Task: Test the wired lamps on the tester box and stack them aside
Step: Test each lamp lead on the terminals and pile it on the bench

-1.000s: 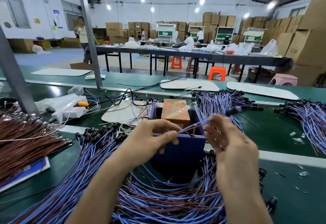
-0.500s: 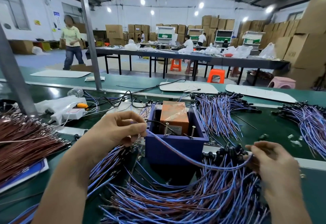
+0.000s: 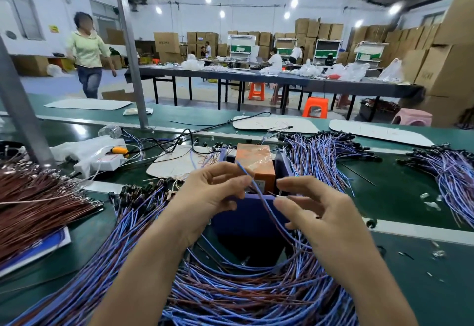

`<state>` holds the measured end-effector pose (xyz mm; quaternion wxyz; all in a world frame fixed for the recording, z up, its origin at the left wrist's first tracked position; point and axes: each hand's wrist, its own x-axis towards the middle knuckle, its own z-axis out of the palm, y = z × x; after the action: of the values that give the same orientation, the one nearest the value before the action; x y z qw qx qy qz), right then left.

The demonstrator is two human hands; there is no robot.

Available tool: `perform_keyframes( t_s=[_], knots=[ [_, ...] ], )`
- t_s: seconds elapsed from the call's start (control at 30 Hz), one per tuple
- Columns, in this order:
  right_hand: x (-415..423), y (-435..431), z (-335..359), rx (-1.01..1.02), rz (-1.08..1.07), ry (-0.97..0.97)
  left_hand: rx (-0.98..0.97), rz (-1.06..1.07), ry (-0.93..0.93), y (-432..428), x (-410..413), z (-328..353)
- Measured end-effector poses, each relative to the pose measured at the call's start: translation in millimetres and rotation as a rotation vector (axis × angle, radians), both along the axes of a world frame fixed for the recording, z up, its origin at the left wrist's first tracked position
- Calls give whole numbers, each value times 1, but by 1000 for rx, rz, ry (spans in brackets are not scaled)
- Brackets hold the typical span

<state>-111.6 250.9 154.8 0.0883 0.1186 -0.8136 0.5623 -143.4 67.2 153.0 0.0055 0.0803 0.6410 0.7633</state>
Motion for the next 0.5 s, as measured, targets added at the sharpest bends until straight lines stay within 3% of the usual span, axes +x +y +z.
perform_keyframes(
  t_s=[0.17,0.33,0.5],
  knots=[
    [-6,-25,-10,-20,-109,124,12,24,20,19,-1,-9],
    [-13,-19,-19,-106,-204,67,59,144,-13,27,-11,-22],
    [-19,-3,-27,23,-304,-68,67,178,-136,23,-17,-35]
  ],
)
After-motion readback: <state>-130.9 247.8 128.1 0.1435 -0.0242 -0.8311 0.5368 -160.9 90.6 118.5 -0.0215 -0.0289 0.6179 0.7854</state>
